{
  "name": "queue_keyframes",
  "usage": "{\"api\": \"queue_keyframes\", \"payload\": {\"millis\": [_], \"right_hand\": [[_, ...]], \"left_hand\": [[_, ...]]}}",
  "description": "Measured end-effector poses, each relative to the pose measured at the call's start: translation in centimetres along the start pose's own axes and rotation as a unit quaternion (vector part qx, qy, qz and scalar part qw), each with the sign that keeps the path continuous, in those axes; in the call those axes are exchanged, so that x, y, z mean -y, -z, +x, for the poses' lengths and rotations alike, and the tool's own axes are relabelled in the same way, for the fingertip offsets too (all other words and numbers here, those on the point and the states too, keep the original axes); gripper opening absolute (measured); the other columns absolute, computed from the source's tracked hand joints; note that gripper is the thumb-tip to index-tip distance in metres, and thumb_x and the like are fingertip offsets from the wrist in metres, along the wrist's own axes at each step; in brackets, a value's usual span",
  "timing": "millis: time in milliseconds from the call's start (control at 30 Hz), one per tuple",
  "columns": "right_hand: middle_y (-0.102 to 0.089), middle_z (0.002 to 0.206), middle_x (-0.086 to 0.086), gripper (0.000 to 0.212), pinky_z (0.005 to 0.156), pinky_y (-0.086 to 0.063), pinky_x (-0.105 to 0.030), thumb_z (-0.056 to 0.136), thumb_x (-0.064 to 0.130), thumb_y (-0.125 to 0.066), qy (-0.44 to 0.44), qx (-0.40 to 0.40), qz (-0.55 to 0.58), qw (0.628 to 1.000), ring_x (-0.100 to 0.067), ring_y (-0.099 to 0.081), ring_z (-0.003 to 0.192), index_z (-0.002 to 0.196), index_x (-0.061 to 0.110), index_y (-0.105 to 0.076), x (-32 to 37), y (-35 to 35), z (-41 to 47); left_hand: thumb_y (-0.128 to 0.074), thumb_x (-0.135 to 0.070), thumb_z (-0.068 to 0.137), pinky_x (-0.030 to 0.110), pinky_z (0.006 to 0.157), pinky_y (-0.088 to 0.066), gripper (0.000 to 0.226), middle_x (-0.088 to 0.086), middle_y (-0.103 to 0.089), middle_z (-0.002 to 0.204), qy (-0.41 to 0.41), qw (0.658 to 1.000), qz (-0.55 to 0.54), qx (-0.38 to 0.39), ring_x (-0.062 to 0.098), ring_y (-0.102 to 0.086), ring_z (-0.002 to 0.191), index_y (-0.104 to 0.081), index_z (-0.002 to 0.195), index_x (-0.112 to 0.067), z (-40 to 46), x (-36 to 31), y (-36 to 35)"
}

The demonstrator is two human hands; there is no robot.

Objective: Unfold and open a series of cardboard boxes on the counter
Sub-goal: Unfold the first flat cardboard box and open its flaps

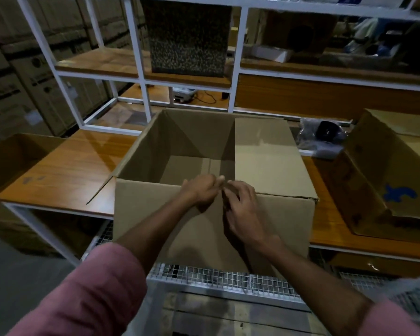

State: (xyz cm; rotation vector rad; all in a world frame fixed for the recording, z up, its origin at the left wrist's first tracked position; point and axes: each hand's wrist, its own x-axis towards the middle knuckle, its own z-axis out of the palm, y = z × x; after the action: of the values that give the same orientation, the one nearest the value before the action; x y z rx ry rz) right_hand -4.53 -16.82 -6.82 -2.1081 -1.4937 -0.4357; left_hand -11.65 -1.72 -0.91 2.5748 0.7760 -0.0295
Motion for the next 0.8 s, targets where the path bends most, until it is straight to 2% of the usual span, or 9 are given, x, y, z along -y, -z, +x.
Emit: {"api": "queue_keyframes", "payload": {"millis": [167, 233, 300, 367, 467, 533, 633, 700, 800], "right_hand": [[-0.048, 0.129, -0.012, 0.035, 0.098, -0.043, -0.037, 0.098, 0.021, -0.046, 0.012, 0.038, -0.023, 0.999, -0.025, -0.043, 0.116, 0.13, 0.009, -0.053, -0.7, 1.1, -1.0], [-0.048, 0.132, -0.015, 0.035, 0.104, -0.042, -0.044, 0.097, 0.019, -0.05, 0.017, 0.03, -0.045, 0.998, -0.03, -0.043, 0.121, 0.129, 0.007, -0.052, -1.3, 1.3, -0.8], [-0.046, 0.139, -0.018, 0.044, 0.109, -0.038, -0.049, 0.096, 0.019, -0.054, -0.009, 0.041, -0.058, 0.997, -0.034, -0.042, 0.128, 0.137, 0.005, -0.047, -2.0, 1.3, -0.7], [-0.041, 0.148, -0.021, 0.052, 0.115, -0.031, -0.051, 0.098, 0.026, -0.05, -0.022, 0.065, -0.073, 0.995, -0.037, -0.038, 0.137, 0.145, 0.005, -0.041, -3.0, 1.4, -0.7], [-0.032, 0.156, -0.02, 0.063, 0.121, -0.019, -0.052, 0.103, 0.045, -0.033, -0.052, 0.107, -0.116, 0.986, -0.035, -0.029, 0.145, 0.154, 0.009, -0.026, -4.9, 2.4, -0.1], [-0.037, 0.151, -0.021, 0.065, 0.116, -0.028, -0.05, 0.101, 0.05, -0.026, -0.119, 0.111, -0.123, 0.979, -0.036, -0.039, 0.137, 0.155, 0.012, -0.024, -5.9, 3.9, 1.0], [-0.03, 0.156, -0.022, 0.065, 0.108, -0.037, -0.049, 0.101, 0.049, -0.035, -0.159, 0.081, -0.163, 0.97, -0.038, -0.041, 0.137, 0.155, 0.015, -0.025, -7.8, 5.6, 2.1], [-0.008, 0.165, -0.019, 0.069, 0.118, -0.024, -0.051, 0.099, 0.05, -0.042, -0.162, 0.066, -0.214, 0.961, -0.037, -0.015, 0.151, 0.156, 0.015, -0.023, -9.4, 6.3, 2.5], [-0.011, 0.163, -0.024, 0.07, 0.123, -0.009, -0.053, 0.094, 0.049, -0.048, -0.199, 0.055, -0.274, 0.939, -0.041, -0.006, 0.152, 0.152, 0.014, -0.031, -11.9, 7.3, 2.7]], "left_hand": [[-0.037, -0.024, 0.099, 0.038, 0.074, -0.043, 0.031, 0.023, -0.065, 0.102, -0.041, 0.984, -0.172, -0.033, 0.039, -0.062, 0.098, -0.059, 0.096, -0.003, 2.7, -4.4, -1.6], [-0.038, -0.02, 0.097, 0.038, 0.085, -0.049, 0.032, 0.016, -0.067, 0.113, -0.055, 0.96, -0.256, -0.1, 0.034, -0.062, 0.108, -0.06, 0.115, -0.006, 2.6, -5.0, -2.2], [-0.039, -0.015, 0.1, 0.039, 0.103, -0.047, 0.046, 0.009, -0.061, 0.135, -0.085, 0.922, -0.356, -0.129, 0.023, -0.057, 0.125, -0.044, 0.146, -0.012, 1.9, -5.4, -2.5], [-0.038, -0.021, 0.099, 0.043, 0.111, -0.041, 0.06, 0.0, -0.053, 0.148, -0.148, 0.898, -0.388, -0.146, 0.018, -0.05, 0.134, -0.026, 0.157, -0.019, 1.6, -5.8, -2.5], [-0.036, -0.031, 0.1, 0.044, 0.114, -0.035, 0.066, -0.006, -0.043, 0.157, -0.205, 0.901, -0.361, -0.126, 0.017, -0.042, 0.141, -0.009, 0.159, -0.036, 1.8, -6.7, -2.8], [-0.035, -0.039, 0.099, 0.046, 0.109, -0.041, 0.065, 0.004, -0.047, 0.152, -0.181, 0.925, -0.313, -0.118, 0.022, -0.048, 0.135, -0.005, 0.158, -0.042, 2.0, -6.9, -3.8], [-0.03, -0.046, 0.104, 0.046, 0.093, -0.05, 0.051, 0.017, -0.064, 0.126, -0.134, 0.985, -0.051, -0.098, 0.034, -0.062, 0.112, -0.035, 0.147, -0.02, 1.8, -6.0, -5.7], [-0.029, -0.052, 0.105, 0.043, 0.087, -0.051, 0.044, 0.01, -0.066, 0.112, -0.156, 0.971, 0.145, -0.105, 0.028, -0.063, 0.1, -0.053, 0.122, -0.02, 1.1, -5.4, -6.7], [-0.03, -0.056, 0.104, 0.04, 0.088, -0.047, 0.044, 0.005, -0.064, 0.111, -0.181, 0.955, 0.195, -0.133, 0.023, -0.061, 0.099, -0.055, 0.116, -0.021, 0.9, -5.0, -7.1]]}}
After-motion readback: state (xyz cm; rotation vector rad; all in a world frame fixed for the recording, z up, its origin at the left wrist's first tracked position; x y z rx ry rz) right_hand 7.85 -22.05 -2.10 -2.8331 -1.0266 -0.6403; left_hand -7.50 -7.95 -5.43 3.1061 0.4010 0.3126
